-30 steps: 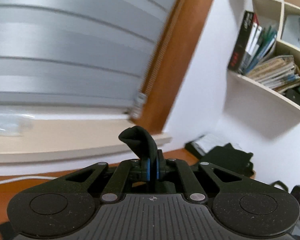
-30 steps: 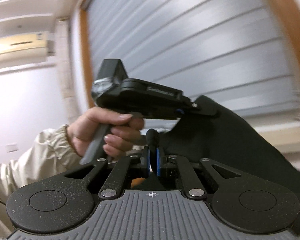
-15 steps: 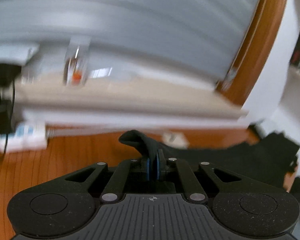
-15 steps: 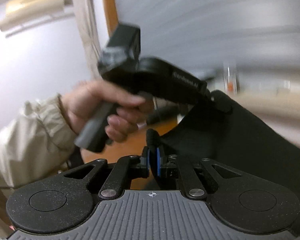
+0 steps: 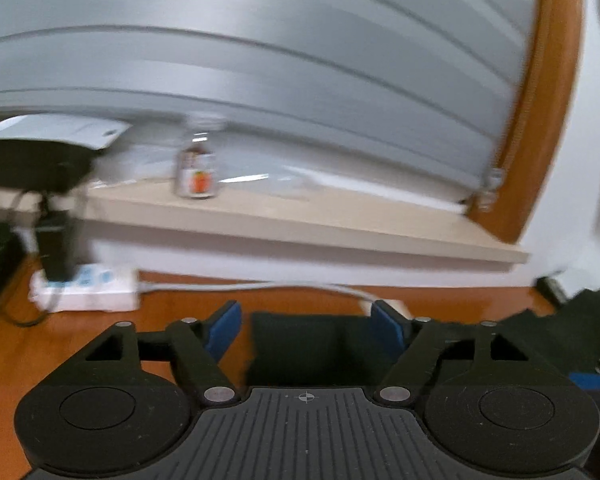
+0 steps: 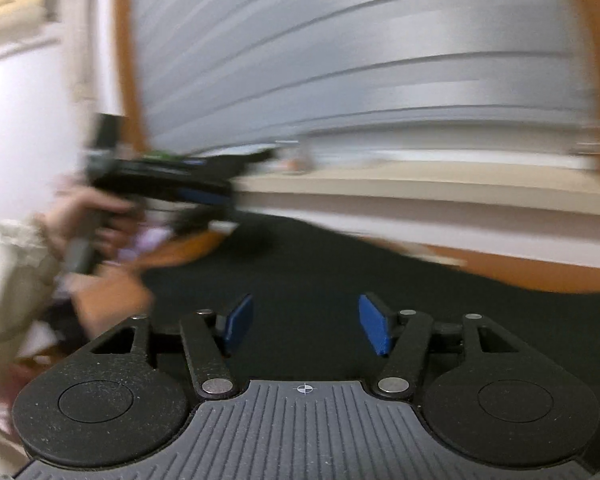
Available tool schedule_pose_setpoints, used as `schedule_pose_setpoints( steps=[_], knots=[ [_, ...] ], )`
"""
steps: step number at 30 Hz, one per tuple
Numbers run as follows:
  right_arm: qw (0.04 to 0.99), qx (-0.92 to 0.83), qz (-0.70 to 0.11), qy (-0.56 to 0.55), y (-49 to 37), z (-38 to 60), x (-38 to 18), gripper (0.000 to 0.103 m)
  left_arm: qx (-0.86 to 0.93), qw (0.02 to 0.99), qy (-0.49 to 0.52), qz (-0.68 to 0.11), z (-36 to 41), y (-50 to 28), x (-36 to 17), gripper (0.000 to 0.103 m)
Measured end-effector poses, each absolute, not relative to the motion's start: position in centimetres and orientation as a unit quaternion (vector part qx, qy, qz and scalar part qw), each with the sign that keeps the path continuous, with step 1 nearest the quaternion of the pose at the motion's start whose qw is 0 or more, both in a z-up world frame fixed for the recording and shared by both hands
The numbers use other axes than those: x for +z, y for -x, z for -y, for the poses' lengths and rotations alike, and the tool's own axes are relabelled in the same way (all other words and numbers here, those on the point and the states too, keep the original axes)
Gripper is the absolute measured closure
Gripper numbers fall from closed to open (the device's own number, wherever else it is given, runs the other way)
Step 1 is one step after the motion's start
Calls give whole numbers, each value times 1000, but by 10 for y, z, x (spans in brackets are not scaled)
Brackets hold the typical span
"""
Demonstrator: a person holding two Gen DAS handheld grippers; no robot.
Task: Fold clothes
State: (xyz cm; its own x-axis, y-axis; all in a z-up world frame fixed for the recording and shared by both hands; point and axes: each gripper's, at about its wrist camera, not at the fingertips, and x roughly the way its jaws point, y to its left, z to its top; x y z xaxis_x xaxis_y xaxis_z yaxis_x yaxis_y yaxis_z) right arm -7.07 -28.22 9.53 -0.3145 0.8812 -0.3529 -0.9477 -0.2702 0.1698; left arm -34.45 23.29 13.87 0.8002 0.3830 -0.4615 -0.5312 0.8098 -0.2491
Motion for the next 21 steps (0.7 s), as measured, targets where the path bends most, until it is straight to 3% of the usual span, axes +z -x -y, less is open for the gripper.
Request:
schedule_pose_setpoints(
  steps=[2,7,9,14,16,21],
  knots=[
    [617,757,-185,107,35,301,85,74,223,936,182,-205,-220,326,137,26],
    [695,670,-205,160,-28,327,45,75,183,945,165,-217,-191,272,130,24],
    [711,645,-198,200,-42,335,27,84,169,946,165,-220,-182,249,126,23],
    [724,639,-186,183,-62,356,16,87,133,948,168,-236,-159,194,105,23],
    [739,622,-166,200,-59,358,13,82,132,947,162,-246,-152,177,94,23],
    [735,632,-202,136,-67,358,9,75,123,945,132,-272,-146,172,71,22]
  ],
)
